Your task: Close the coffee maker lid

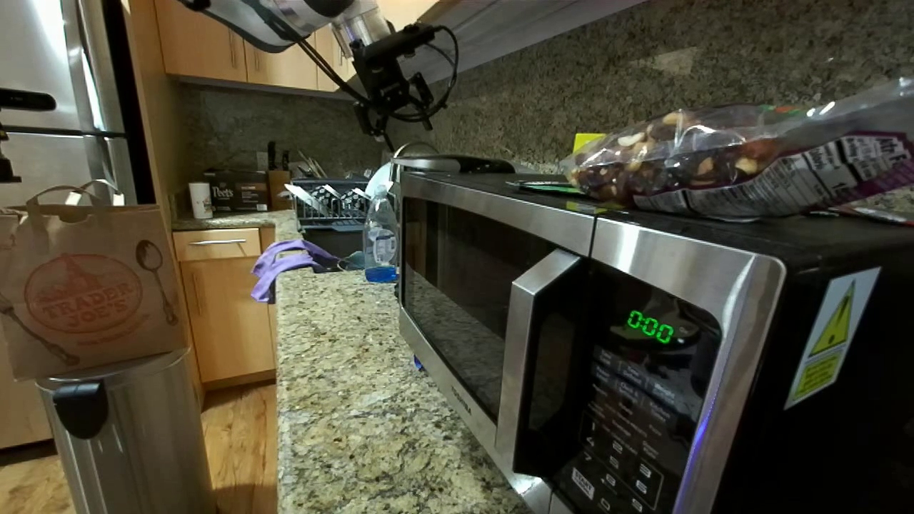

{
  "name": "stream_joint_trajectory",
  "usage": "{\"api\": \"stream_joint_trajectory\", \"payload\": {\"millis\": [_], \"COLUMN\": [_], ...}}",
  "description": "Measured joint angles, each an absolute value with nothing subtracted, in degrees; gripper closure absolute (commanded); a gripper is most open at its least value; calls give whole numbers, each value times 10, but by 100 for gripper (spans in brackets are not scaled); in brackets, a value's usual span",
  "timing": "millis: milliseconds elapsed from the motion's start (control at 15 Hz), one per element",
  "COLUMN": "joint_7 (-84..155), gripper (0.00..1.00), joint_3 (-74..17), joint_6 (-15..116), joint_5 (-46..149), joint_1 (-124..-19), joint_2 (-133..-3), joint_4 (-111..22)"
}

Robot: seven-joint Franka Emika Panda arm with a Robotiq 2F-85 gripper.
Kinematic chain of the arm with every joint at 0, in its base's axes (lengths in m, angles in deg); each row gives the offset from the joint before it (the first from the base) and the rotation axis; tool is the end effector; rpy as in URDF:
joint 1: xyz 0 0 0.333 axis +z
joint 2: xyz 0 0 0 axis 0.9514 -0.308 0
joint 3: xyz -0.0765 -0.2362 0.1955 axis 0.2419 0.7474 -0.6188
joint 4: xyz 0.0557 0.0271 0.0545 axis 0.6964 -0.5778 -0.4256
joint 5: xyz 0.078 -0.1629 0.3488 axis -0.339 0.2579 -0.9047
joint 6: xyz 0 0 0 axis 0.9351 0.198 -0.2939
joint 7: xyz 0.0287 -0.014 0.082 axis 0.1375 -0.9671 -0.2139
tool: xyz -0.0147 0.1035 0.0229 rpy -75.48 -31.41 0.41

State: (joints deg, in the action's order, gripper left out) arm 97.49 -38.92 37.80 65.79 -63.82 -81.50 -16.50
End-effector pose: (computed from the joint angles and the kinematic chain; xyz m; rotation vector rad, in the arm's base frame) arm 0.7299 0.1497 0.5704 2.1319 1.6518 0.5009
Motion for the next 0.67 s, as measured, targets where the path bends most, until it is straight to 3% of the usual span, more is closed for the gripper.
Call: {"api": "stream_joint_trajectory", "payload": {"millis": [667], "joint_7": [975], "gripper": [0], "joint_3": [-375], "joint_6": [371], "joint_5": [660], "joint_1": [-636], "joint_2": [-817], "joint_4": [-154]}}
